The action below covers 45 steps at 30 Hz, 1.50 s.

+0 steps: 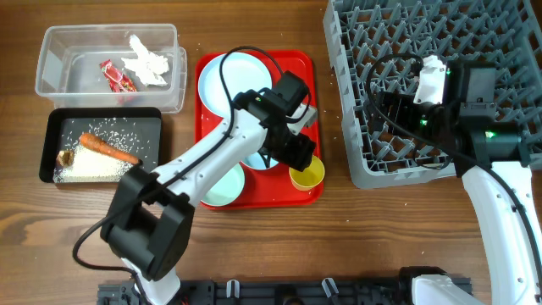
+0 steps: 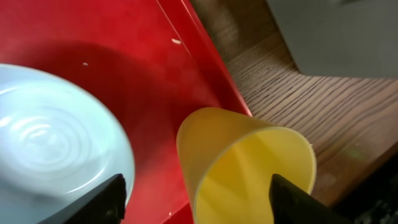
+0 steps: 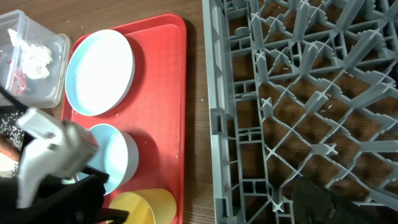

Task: Sort waste into correct bins and load items into the dishwasher rack
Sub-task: 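Lift the yellow cup and pass it to the right gripper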

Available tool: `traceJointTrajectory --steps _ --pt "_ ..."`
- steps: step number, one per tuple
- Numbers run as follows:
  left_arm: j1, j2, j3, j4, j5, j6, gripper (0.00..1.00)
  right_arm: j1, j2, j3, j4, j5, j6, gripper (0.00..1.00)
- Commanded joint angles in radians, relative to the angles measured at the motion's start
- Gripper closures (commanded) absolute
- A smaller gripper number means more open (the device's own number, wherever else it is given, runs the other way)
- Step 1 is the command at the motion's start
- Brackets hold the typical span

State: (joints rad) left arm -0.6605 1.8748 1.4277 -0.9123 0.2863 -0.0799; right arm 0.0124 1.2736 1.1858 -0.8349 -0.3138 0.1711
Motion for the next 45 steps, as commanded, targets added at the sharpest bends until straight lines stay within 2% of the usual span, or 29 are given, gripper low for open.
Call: traceJointTrajectory --steps 1,5,7,12,15,18,20,26,30,33,39,45 --pt "-0.022 0.032 -0.001 -0.005 -0.028 0.020 0.31 0.003 0.017 -0.003 -0.007 0.010 -0.014 0.01" --pt "-0.027 0.052 -0.001 -0.012 -0.056 0.020 0.44 0.003 0.029 -0.003 -0.009 0.010 -0.014 0.01" --pt "-0.027 0.058 -0.001 -0.012 -0.056 0.021 0.54 0.003 0.034 -0.003 -0.010 0.010 -0.014 0.01" --pt "-0.029 0.076 -0.001 -0.011 -0.056 0.020 0.96 0.003 0.047 -0.003 -0.012 0.010 -0.014 0.01" --pt "-0.024 0.076 -0.001 -0.011 -0.056 0.011 0.96 0.003 0.047 -0.003 -0.011 0.010 -0.014 0.01" --pt "0.014 0.066 -0.001 -0.020 -0.048 -0.056 0.96 0.003 0.047 -0.003 -0.003 0.000 -0.011 0.01" --pt "0.066 0.036 0.000 -0.024 0.023 -0.063 0.96 0.003 0.047 -0.003 0.012 -0.033 -0.012 0.00" --pt "0.340 -0.082 -0.001 0.027 0.541 -0.058 0.96 0.003 0.047 -0.003 0.112 -0.288 -0.014 0.00" --pt "0.481 -0.089 -0.001 0.176 0.945 -0.059 0.96 0.003 0.047 -0.003 0.219 -0.489 -0.013 0.00" --pt "0.509 -0.089 -0.001 0.243 1.083 -0.059 0.96 0.005 0.047 -0.003 0.295 -0.588 -0.011 0.00" --pt "0.507 -0.089 -0.001 0.351 1.263 -0.059 0.96 0.089 0.077 -0.003 0.414 -0.690 -0.011 0.00" --pt "0.505 -0.089 -0.001 0.364 1.270 -0.059 0.96 0.208 0.158 -0.003 0.555 -0.757 0.013 0.00"
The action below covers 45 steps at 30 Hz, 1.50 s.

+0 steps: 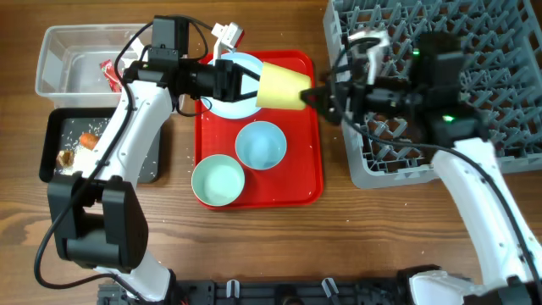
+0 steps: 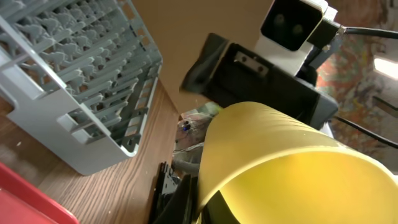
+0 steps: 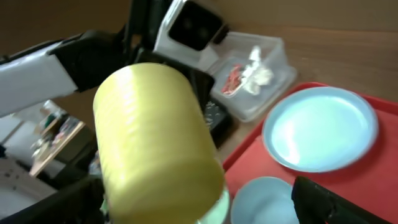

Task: Sort waste into correct bins and load items into the dishwasher rack
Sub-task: 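Lift the yellow cup and pass it to the right gripper, then lower the yellow cup into the grey rack with the right gripper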

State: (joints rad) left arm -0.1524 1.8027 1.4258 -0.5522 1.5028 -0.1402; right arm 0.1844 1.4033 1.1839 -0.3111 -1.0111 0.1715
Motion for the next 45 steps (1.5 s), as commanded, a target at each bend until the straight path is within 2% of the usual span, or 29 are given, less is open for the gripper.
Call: traceJointTrajectory --steps 1,3,12,13,14,16,18,20,24,28,32,38,43,45 --pt "-0.003 -0.017 0.001 0.003 0.053 0.001 0.96 0.051 0.038 -0.002 0.047 -0.064 0.016 0.00" --pt "-0.003 -0.017 0.001 0.004 0.053 0.002 0.96 0.072 0.052 -0.002 0.069 -0.068 0.026 0.03" --pt "-0.003 -0.017 0.001 0.004 0.053 0.002 0.96 0.081 0.057 -0.002 0.128 -0.068 0.068 0.34" --pt "-0.003 -0.017 0.001 0.004 0.052 0.002 0.93 0.081 0.057 -0.002 0.129 -0.068 0.068 0.40" --pt "-0.003 -0.017 0.001 0.004 0.052 0.002 0.80 0.081 0.057 -0.002 0.129 -0.068 0.067 0.42" --pt "-0.003 -0.017 0.001 0.003 0.040 0.002 0.61 0.080 0.057 -0.002 0.129 -0.068 0.067 0.44" --pt "-0.003 -0.017 0.001 0.003 0.013 0.002 0.47 0.069 0.053 -0.002 0.129 -0.068 0.068 0.44" --pt "-0.003 -0.017 0.001 0.003 -0.012 0.002 0.40 0.043 0.043 -0.002 0.127 -0.068 0.068 0.45" --pt "-0.003 -0.017 0.001 0.002 -0.086 0.002 0.33 -0.061 -0.006 -0.002 0.081 -0.066 0.067 0.46" --pt "-0.002 -0.017 0.001 -0.005 -0.157 0.002 0.30 -0.189 -0.047 -0.001 -0.074 0.032 0.057 0.46" --pt "-0.003 -0.017 0.001 -0.045 -0.294 0.002 0.29 -0.303 -0.081 0.059 -0.362 0.304 0.006 0.46" --pt "-0.003 -0.017 0.001 -0.161 -0.598 0.002 0.29 -0.305 -0.077 0.307 -0.771 0.752 -0.039 0.47" --pt "-0.003 -0.017 0.001 -0.246 -0.793 0.002 0.29 -0.306 -0.051 0.348 -0.948 0.993 -0.030 0.46" --pt "-0.003 -0.017 0.001 -0.265 -0.837 0.002 0.28 -0.306 -0.006 0.348 -0.990 1.020 -0.029 0.47"
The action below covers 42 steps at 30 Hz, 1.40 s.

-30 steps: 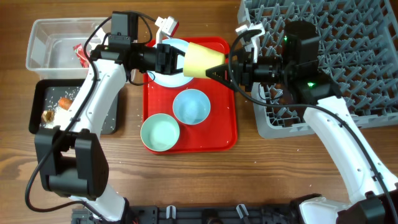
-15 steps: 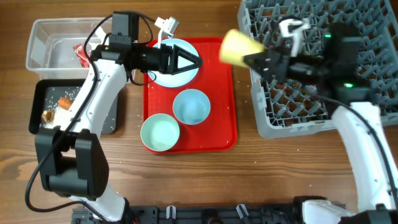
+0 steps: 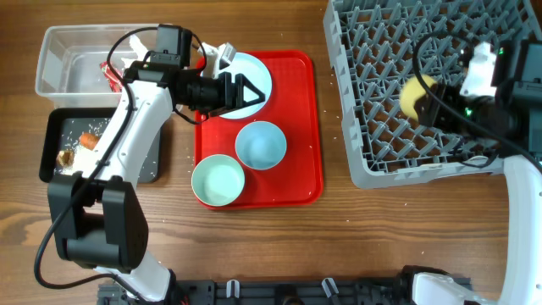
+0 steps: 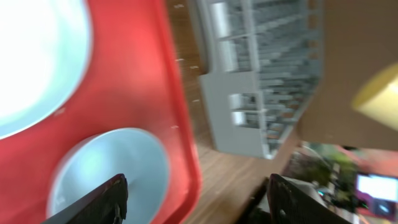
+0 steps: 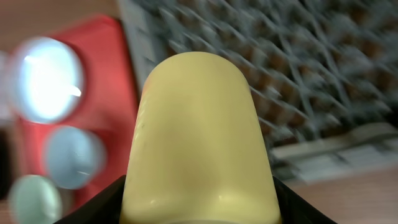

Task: Sort waste into correct bins and load items into the dishwasher rack
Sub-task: 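Lower the yellow cup into the grey rack with the right gripper, then release the cup and lift the right gripper from the rack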

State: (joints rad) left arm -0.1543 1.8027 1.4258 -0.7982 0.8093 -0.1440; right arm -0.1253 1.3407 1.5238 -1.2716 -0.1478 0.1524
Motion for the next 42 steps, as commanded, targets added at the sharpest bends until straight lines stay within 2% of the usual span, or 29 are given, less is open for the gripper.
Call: traceJointTrajectory --steps 1,7,14,18,22,24,31,36,40,42 --pt "-0.001 -0.017 0.001 -0.027 -0.163 0.006 0.28 0.004 0.089 0.008 -0.050 0.156 -0.010 0.47" --pt "-0.001 -0.017 0.001 -0.049 -0.243 0.007 0.26 0.005 0.320 0.006 -0.140 0.146 0.007 0.47" --pt "-0.001 -0.017 0.001 -0.049 -0.243 0.010 0.26 0.010 0.378 -0.022 -0.108 0.141 0.007 0.46" --pt "-0.001 -0.017 0.001 -0.049 -0.243 0.009 0.25 0.016 0.378 -0.068 -0.082 0.141 0.006 0.20" --pt "-0.001 -0.017 0.001 -0.049 -0.243 0.010 0.24 0.016 0.378 -0.065 -0.068 0.130 0.006 0.07" --pt "-0.001 -0.017 0.001 -0.049 -0.243 0.010 0.23 0.016 0.378 -0.051 -0.066 0.110 0.004 0.04" --pt "-0.001 -0.017 0.001 -0.053 -0.243 0.034 0.25 0.028 0.342 0.113 -0.079 -0.038 -0.054 0.03" --pt "-0.001 -0.052 0.001 -0.089 -0.252 0.067 0.27 0.119 0.299 0.158 -0.056 -0.078 -0.090 0.04" --pt "-0.010 -0.090 0.001 -0.161 -0.355 0.092 0.27 0.214 0.303 0.155 -0.030 -0.096 -0.080 0.04" --pt "-0.039 -0.092 0.001 -0.210 -0.471 0.093 0.24 0.257 0.303 0.150 -0.005 -0.097 -0.067 0.04"
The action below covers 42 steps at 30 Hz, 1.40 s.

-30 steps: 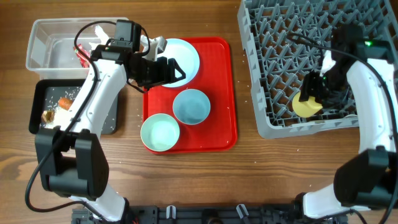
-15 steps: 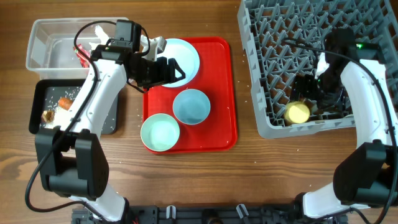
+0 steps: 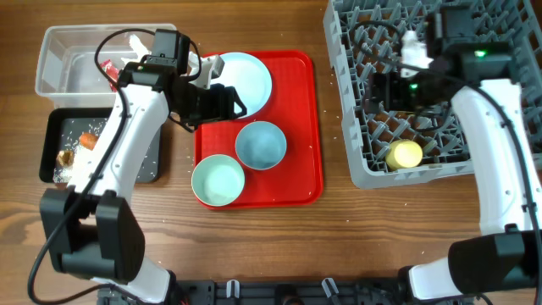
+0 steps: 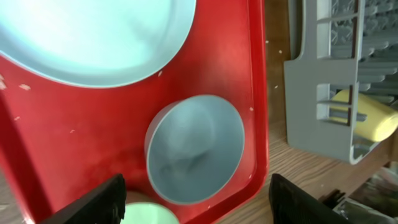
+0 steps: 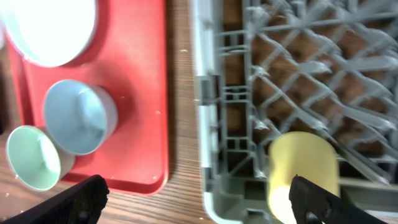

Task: Sort waste into correct bins and load items into the dishwasher rack
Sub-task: 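Release the cup and lift the right gripper from the rack, then reach the right gripper to the light blue bowl and grasp its rim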

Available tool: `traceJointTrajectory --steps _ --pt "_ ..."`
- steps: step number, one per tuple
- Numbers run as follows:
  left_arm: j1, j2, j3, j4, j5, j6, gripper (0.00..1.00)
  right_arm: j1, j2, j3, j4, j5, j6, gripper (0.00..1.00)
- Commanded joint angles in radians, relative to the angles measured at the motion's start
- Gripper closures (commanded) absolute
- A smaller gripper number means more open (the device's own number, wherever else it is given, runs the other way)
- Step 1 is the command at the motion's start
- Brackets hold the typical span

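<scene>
The yellow cup (image 3: 405, 153) lies on its side in the grey dishwasher rack (image 3: 364, 174), close to the rack's front edge; the right wrist view shows the cup (image 5: 303, 171) among the tines. My right gripper (image 3: 379, 87) hangs open and empty over the rack's left part. On the red tray (image 3: 298, 191) are a pale blue plate (image 3: 246, 78), a blue bowl (image 3: 260, 144) and a green bowl (image 3: 218, 180). My left gripper (image 3: 233, 103) is open and empty, above the tray between plate and blue bowl (image 4: 196, 149).
A clear bin (image 3: 59, 51) at the far left holds crumpled paper and a red wrapper. In front of it a black tray (image 3: 51, 127) carries a carrot and rice. Bare wooden table lies between the red tray and the rack.
My right gripper held the yellow cup over the rack; now the cup lies in the rack near its front edge and the gripper is open, further back and left. The left gripper stays open over the tray.
My left gripper stood open around the yellow cup at the tray's front right corner. Then it held the cup raised over the tray, with the right gripper close by. Then the right gripper had the cup over the rack, where it now lies released.
</scene>
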State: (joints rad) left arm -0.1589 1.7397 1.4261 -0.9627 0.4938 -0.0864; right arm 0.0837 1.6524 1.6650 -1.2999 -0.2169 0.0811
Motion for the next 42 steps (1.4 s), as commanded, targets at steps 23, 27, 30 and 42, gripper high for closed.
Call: traceJointTrajectory --steps 23,27,30,42 --pt "-0.021 -0.027 0.001 -0.050 -0.436 -0.135 0.16 0.392 0.357 -0.208 0.486 -0.031 0.156 0.53" --pt "-0.021 -0.026 0.001 -0.048 -0.436 -0.135 0.16 0.392 0.360 -0.208 0.490 -0.043 0.155 0.53" --pt "-0.021 -0.025 0.001 -0.048 -0.436 -0.135 0.16 0.403 0.360 -0.208 0.514 -0.053 0.148 0.58" --pt "-0.021 -0.025 0.001 -0.044 -0.436 -0.135 0.03 0.443 0.373 -0.213 0.530 0.015 0.161 0.86"
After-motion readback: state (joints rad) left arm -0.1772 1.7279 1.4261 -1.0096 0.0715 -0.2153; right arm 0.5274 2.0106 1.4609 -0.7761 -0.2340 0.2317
